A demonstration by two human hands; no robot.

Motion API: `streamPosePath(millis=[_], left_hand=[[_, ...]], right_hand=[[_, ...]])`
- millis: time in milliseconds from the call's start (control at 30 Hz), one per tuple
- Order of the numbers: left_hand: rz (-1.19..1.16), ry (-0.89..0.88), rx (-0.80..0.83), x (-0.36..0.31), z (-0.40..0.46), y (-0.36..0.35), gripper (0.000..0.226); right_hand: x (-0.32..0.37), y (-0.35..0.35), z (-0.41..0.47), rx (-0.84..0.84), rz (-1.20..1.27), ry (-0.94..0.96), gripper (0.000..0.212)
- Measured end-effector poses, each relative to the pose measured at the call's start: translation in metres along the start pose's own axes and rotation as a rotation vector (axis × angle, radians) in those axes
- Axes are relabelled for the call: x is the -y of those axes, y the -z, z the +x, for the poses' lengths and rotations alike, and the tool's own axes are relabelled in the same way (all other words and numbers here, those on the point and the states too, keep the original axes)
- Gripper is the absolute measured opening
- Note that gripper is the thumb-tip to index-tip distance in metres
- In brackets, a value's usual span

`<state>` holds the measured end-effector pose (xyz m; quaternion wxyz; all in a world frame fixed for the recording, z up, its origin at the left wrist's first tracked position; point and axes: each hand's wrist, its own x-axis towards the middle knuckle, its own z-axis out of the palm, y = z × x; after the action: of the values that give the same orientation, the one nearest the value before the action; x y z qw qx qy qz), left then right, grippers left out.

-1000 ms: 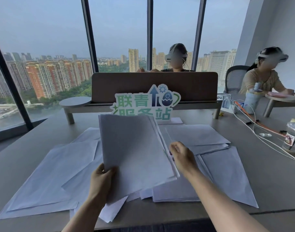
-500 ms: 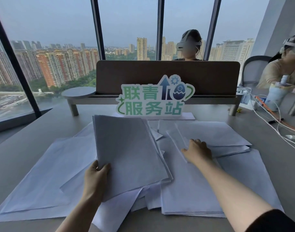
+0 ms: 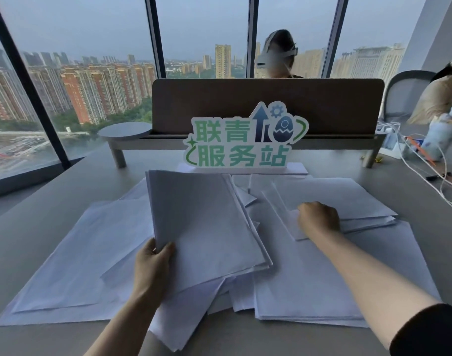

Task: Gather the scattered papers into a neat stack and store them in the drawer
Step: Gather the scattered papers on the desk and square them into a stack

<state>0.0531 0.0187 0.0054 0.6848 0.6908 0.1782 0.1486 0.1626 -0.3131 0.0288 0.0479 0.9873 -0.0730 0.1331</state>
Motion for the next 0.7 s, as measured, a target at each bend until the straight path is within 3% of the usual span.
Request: streamPosePath(millis=[200, 267, 367, 433, 700], left_hand=[[0.009, 0.012, -0.011, 0.000, -0.001, 0.000, 0.007], [0.019, 0.005, -0.009, -0.001, -0.003, 0.000, 0.006], [0.018, -0.012, -0.009, -0.003, -0.008, 0.000, 0.007], [0.005, -0.022, -0.009, -0.005, -0.013, 0.000, 0.009], [-0.035, 0.000, 0.026, -0.005, -0.016, 0.001, 0.014]], right_hand=[[-0.006, 0.011, -0.026, 0.085, 0.055, 0.182, 0.015], [-0.008, 0.012, -0.032, 0.129, 0.124, 0.170, 0.015], [-0.005, 0.012, -0.038, 0.216, 0.131, 0.138, 0.039], [0.000, 0.012, -0.040, 0.254, 0.114, 0.112, 0.045], [0.020, 0.023, -0.036, 0.341, 0.056, 0.042, 0.031]])
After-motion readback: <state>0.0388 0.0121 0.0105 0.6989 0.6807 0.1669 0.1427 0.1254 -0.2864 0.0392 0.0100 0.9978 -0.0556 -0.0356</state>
